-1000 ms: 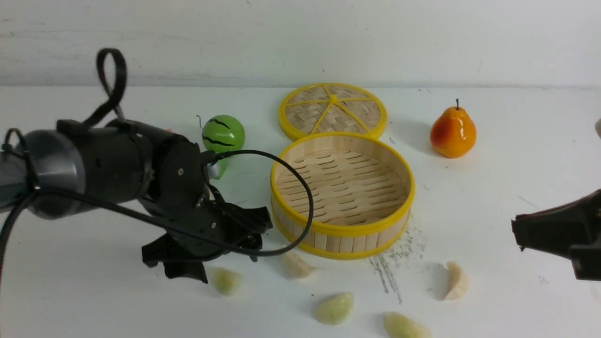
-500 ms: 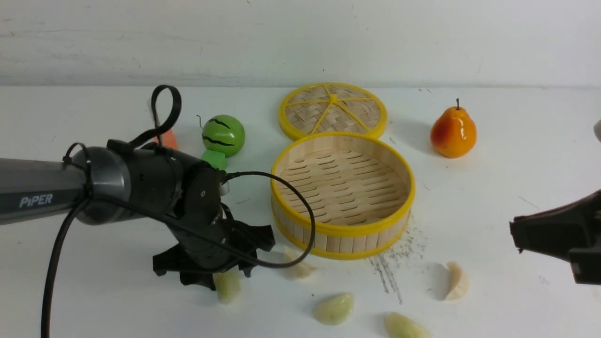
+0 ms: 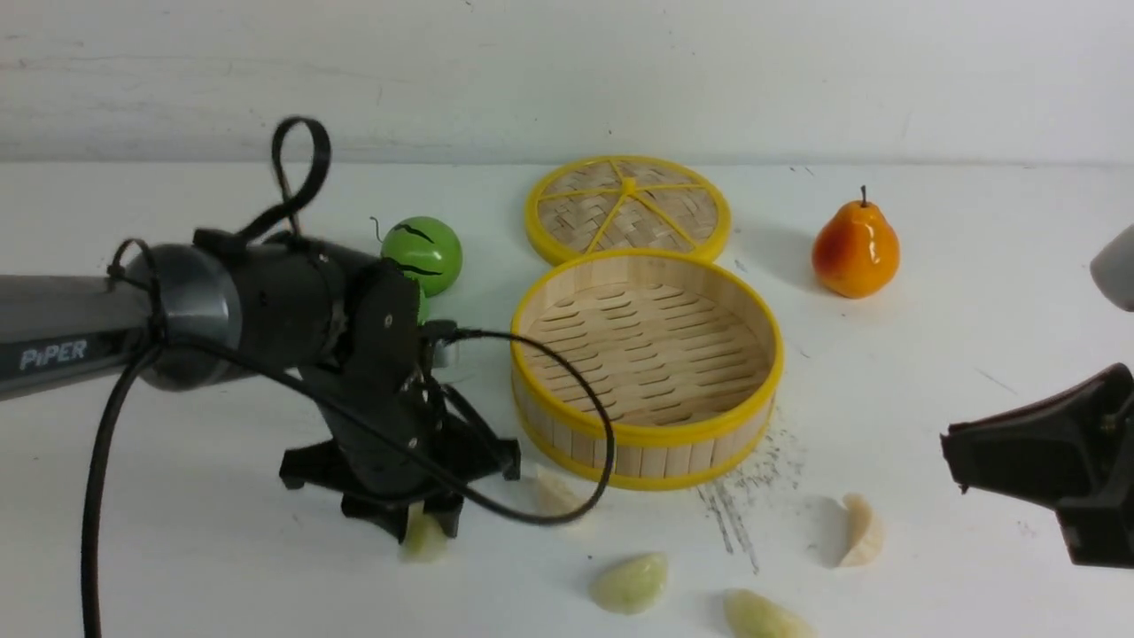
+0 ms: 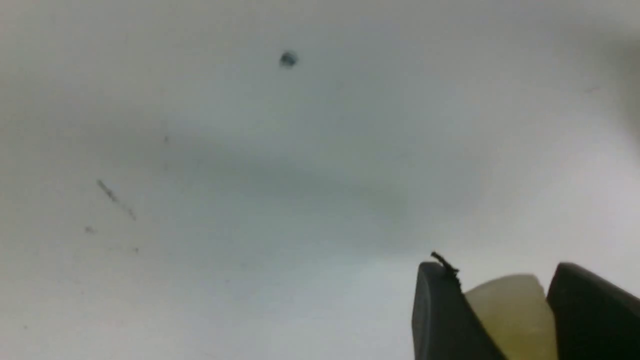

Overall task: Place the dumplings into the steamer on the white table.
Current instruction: 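Place the dumpling into the bamboo steamer basket with the left gripper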

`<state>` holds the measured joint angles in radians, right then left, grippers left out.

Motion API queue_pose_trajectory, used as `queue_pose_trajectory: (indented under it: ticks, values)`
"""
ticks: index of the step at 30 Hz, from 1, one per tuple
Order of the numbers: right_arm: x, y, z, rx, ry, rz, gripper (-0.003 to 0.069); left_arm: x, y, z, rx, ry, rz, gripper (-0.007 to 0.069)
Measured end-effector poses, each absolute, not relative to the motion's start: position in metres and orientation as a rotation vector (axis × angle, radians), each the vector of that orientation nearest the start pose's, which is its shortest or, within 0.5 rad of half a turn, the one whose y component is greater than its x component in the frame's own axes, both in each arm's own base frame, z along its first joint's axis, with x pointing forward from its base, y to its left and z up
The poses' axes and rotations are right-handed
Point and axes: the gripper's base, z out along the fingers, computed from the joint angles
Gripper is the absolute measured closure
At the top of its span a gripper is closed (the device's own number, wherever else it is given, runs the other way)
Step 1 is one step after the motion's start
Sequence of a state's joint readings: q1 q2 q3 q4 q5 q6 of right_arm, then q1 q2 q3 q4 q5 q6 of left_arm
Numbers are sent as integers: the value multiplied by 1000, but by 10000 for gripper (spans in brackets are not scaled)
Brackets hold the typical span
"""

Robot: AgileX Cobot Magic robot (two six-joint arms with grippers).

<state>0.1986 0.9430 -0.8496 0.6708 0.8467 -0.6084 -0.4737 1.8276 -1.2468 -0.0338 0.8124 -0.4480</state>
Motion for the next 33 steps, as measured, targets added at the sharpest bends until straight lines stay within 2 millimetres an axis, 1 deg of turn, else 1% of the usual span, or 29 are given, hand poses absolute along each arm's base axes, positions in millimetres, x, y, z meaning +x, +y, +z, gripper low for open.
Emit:
queue_pose_trajectory:
  ticks: [4,7,8,9,11,13,14,17,18,19,21,25,28,30,32,33]
  values:
    - [164,77,341,-606,2184,599,650,343,-184,268,114,2755,-359,366]
    - [162,77,343,-598,2173,615,646,359,-199,308,173,2654,-467,366]
    - [160,77,344,-599,2168,619,645,365,-206,318,192,2625,-494,366]
    - [159,77,345,-600,2163,620,645,369,-213,323,212,2607,-507,366]
    - [154,76,348,-606,2150,623,642,381,-233,327,259,2575,-532,366]
    - [149,76,351,-613,2137,625,639,391,-254,321,299,2556,-550,366]
    - [145,75,353,-618,2123,623,639,397,-269,313,325,2549,-558,366]
    - [134,73,359,-633,2090,621,638,410,-297,290,370,2532,-564,366]
    - [127,72,362,-644,2072,621,638,417,-308,277,374,2522,-569,366]
    - [125,72,363,-648,2071,622,638,418,-309,275,374,2520,-569,366]
    - [113,70,366,-676,2050,611,636,432,-319,254,334,2509,-567,366]
    - [97,67,368,-728,2044,580,636,451,-322,221,246,2491,-506,366]
    - [95,65,367,-746,2050,549,636,457,-322,200,221,2506,-455,366]
    - [95,64,367,-751,2053,534,636,458,-322,195,212,2515,-447,352]
    - [95,64,366,-755,2055,524,636,457,-322,196,204,2516,-449,307]
    - [95,64,366,-757,2056,522,636,456,-322,200,204,2514,-450,270]
